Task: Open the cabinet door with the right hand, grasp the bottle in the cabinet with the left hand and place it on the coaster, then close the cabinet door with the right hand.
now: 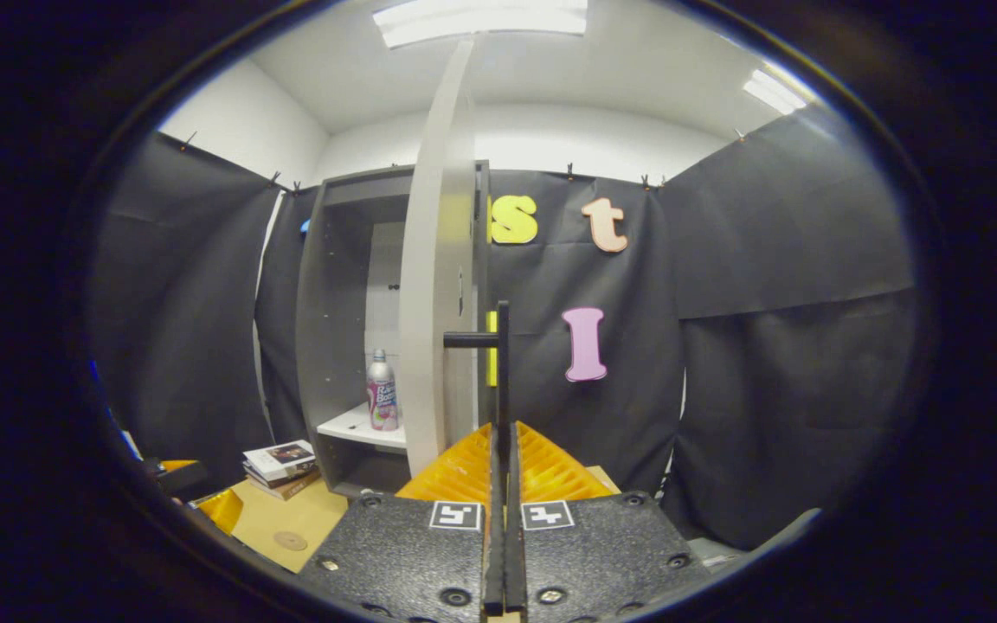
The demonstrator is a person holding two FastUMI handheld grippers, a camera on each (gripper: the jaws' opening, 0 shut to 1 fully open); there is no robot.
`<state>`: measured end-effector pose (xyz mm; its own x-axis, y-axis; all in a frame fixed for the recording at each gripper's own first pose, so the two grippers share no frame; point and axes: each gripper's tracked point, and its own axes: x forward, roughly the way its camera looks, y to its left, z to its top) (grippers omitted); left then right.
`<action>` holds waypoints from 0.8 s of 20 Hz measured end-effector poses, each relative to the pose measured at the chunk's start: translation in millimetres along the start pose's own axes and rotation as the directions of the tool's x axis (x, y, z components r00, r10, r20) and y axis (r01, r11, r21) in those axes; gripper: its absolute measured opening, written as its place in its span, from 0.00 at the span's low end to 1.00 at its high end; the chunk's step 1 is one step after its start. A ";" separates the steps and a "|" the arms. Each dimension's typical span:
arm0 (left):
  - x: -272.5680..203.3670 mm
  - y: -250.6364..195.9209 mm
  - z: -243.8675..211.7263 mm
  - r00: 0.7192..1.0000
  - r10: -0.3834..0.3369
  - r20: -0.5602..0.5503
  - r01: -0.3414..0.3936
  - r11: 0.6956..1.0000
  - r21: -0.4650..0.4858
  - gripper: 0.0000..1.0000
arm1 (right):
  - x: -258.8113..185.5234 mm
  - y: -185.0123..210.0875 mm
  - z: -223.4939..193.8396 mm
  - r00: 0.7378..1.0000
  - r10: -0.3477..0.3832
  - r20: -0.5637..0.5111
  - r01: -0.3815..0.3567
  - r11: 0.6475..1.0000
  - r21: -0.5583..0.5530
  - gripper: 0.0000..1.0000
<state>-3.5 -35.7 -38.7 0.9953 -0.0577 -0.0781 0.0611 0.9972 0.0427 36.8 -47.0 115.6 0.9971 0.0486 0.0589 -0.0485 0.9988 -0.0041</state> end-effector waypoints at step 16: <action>8.2 7.4 -4.2 1.000 -0.001 -0.006 0.001 1.000 -0.002 0.95 | -1.1 -16.6 -40.6 0.999 -0.020 -0.047 0.020 1.000 0.019 0.61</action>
<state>4.7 -28.7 -43.2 0.9948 -0.0580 -0.0842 0.0616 0.9973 0.0406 38.9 -63.7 75.2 0.9995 0.0290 0.0118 -0.0292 0.9994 0.0159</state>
